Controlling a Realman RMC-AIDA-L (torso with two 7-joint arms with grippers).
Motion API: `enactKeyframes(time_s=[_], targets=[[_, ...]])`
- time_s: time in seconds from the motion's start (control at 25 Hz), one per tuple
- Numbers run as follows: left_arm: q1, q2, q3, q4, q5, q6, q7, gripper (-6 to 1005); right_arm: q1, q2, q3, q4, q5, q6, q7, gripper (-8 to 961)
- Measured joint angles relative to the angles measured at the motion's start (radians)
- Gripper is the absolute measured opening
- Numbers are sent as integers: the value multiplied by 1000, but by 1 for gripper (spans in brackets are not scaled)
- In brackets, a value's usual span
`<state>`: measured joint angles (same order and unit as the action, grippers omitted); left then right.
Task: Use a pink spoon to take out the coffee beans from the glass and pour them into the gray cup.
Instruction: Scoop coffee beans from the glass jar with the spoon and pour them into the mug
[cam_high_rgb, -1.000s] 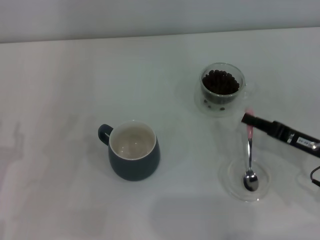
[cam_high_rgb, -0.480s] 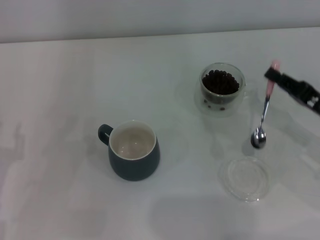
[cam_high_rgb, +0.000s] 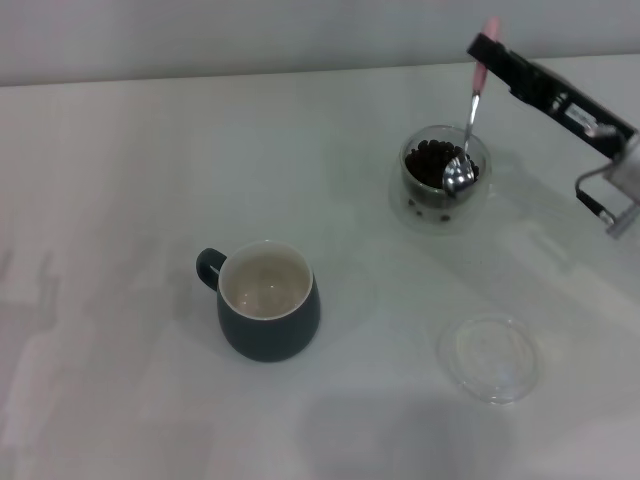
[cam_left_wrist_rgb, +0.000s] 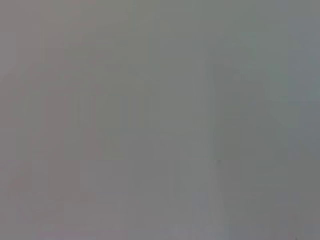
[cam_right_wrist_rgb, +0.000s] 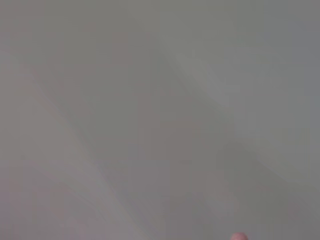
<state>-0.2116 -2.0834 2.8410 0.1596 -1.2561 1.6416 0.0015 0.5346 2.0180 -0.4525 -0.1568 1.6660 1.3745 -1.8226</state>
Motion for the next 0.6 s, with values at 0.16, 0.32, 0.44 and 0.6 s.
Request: enactKeyframes(time_s=[0.16,0.32,0.44,0.6], targets=[[-1,0,0,1,13,-1,-1,446,46,0,0,-4,28,-46,-95,150],[-7,0,0,1,39,-2,-9,447,63,-2,0,-10,62,-95,-199,151],[-3,3,0,1,40,-2,-12,447,74,-1,0,-11,84,-144,-273,152],[1,3,0,-4,40,-2,-13,447,86,4,0,5,99,-180,-349,153]])
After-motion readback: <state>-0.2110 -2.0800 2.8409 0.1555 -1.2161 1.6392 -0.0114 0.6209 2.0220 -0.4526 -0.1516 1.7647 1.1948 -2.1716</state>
